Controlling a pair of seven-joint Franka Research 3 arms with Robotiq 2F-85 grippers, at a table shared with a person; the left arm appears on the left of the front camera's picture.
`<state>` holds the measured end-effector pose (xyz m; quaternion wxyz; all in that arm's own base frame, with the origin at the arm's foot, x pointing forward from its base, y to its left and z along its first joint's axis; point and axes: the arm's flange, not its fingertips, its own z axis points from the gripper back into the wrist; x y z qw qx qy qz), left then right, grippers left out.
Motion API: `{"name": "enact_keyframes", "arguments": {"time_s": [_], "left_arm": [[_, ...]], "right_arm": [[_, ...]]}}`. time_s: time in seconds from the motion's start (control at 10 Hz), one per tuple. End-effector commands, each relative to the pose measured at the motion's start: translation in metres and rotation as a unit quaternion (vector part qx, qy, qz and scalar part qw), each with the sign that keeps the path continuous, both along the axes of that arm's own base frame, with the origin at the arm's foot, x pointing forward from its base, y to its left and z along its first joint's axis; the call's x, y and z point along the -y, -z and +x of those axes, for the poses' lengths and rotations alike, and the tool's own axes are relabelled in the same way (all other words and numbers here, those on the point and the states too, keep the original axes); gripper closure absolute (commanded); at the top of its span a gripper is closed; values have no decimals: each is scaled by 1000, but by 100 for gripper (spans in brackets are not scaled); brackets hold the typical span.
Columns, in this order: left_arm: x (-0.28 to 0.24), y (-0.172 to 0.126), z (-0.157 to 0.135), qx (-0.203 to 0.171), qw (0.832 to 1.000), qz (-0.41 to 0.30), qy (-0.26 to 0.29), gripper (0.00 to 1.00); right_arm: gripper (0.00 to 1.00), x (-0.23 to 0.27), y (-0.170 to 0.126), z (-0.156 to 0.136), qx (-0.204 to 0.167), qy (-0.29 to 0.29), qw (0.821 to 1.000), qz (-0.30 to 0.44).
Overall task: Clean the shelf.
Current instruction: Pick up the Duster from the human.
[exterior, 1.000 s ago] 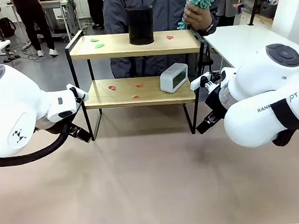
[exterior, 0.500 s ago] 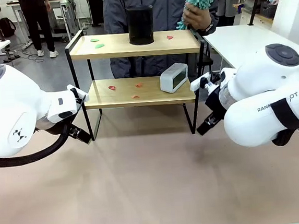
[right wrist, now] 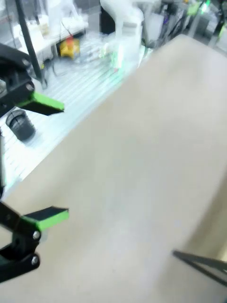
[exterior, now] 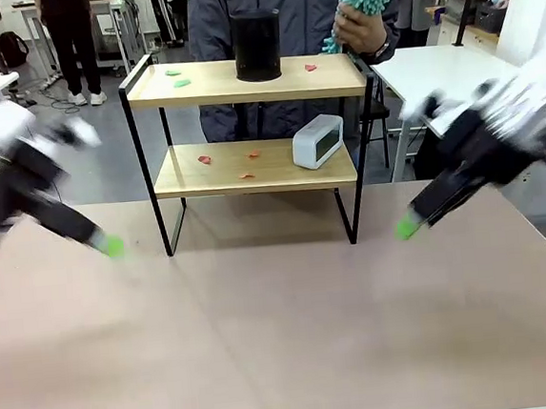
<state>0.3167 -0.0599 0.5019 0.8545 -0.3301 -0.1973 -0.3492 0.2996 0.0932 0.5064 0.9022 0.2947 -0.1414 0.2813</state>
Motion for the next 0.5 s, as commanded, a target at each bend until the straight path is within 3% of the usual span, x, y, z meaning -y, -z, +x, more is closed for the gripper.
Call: {"name": "enact_keyframes", "arguments": {"time_s": [0.0, 0.1, 0.2, 0.4], "left_arm": [[-115, -32, -38, 77, 958, -196, -197, 0], [-165, -31, -55, 95, 922, -262, -269, 0], [-202, -13, -57, 78, 896, -306, -313, 0], [-231, 29, -45, 21, 862, -360, -356, 0]], "right_arm": [[0, 105, -25, -53, 21, 92, 966, 241], [0, 165, -23, -67, 23, 154, 933, 323], [0, 218, -9, -73, 18, 213, 896, 388], [0, 280, 30, -77, 12, 292, 833, 470]]}}
